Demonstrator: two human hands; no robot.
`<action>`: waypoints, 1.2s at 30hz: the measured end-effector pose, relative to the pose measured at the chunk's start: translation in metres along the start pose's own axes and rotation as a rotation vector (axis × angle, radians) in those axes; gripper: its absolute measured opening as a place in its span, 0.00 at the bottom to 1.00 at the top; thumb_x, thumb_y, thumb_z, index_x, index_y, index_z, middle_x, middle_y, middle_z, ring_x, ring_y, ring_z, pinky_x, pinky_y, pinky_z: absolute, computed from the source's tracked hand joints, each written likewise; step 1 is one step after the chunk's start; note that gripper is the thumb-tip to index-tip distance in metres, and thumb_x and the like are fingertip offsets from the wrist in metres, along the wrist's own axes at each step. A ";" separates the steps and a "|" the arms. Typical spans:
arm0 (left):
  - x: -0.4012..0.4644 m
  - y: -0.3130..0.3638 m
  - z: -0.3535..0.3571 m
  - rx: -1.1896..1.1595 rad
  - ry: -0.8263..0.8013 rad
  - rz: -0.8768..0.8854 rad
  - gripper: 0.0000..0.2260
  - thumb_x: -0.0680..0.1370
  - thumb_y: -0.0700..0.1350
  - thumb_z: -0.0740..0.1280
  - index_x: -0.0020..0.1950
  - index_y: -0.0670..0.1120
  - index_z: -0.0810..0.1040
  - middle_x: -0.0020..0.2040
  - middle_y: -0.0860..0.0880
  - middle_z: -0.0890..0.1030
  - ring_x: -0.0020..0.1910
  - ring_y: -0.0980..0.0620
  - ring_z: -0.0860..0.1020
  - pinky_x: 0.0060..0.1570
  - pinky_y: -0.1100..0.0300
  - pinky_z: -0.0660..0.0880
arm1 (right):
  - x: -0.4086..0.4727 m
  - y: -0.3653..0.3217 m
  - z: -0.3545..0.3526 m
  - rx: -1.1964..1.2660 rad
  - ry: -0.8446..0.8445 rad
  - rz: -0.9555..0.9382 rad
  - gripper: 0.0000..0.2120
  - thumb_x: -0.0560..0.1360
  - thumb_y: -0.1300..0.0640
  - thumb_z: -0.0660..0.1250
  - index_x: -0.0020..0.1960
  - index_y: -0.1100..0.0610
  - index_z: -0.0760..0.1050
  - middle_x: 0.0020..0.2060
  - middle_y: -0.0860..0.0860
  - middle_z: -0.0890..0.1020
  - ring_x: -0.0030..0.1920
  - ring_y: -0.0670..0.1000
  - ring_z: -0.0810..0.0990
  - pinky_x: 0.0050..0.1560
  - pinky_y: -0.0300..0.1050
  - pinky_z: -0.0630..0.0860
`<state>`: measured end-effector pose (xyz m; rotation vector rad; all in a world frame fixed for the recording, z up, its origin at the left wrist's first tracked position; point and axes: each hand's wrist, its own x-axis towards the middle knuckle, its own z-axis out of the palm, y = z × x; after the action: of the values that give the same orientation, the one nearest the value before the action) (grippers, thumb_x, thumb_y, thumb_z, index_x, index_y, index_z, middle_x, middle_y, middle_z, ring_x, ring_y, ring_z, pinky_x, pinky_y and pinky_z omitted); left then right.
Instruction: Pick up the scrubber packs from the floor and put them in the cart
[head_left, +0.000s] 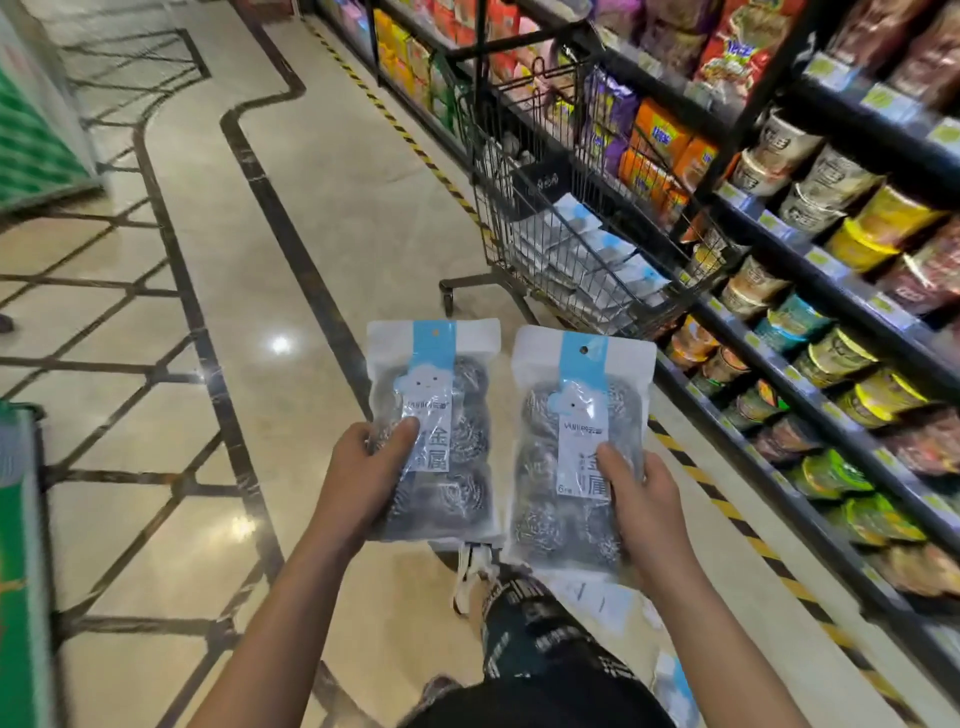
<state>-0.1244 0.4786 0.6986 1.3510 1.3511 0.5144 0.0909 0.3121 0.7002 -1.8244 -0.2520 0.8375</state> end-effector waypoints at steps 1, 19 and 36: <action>0.019 0.008 0.003 -0.002 -0.004 -0.012 0.11 0.81 0.53 0.68 0.50 0.45 0.78 0.43 0.50 0.83 0.37 0.56 0.81 0.33 0.60 0.73 | 0.016 -0.005 0.008 0.010 0.007 0.010 0.12 0.80 0.47 0.69 0.60 0.52 0.77 0.52 0.53 0.85 0.49 0.55 0.86 0.49 0.55 0.83; 0.418 0.194 0.131 0.200 -0.267 0.107 0.16 0.81 0.53 0.70 0.59 0.43 0.72 0.46 0.54 0.77 0.42 0.59 0.76 0.35 0.62 0.68 | 0.347 -0.143 0.089 0.283 0.295 0.133 0.16 0.81 0.51 0.69 0.66 0.56 0.75 0.55 0.53 0.85 0.52 0.55 0.86 0.45 0.48 0.81; 0.680 0.297 0.366 0.414 -0.782 0.071 0.21 0.74 0.57 0.75 0.44 0.38 0.82 0.40 0.44 0.88 0.42 0.45 0.87 0.46 0.45 0.85 | 0.576 -0.157 0.113 0.342 0.752 0.351 0.14 0.76 0.44 0.72 0.51 0.54 0.77 0.39 0.51 0.83 0.33 0.47 0.81 0.37 0.46 0.76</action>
<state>0.4910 1.0210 0.5903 1.6919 0.7713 -0.2679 0.4720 0.7677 0.5737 -1.7421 0.6659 0.3401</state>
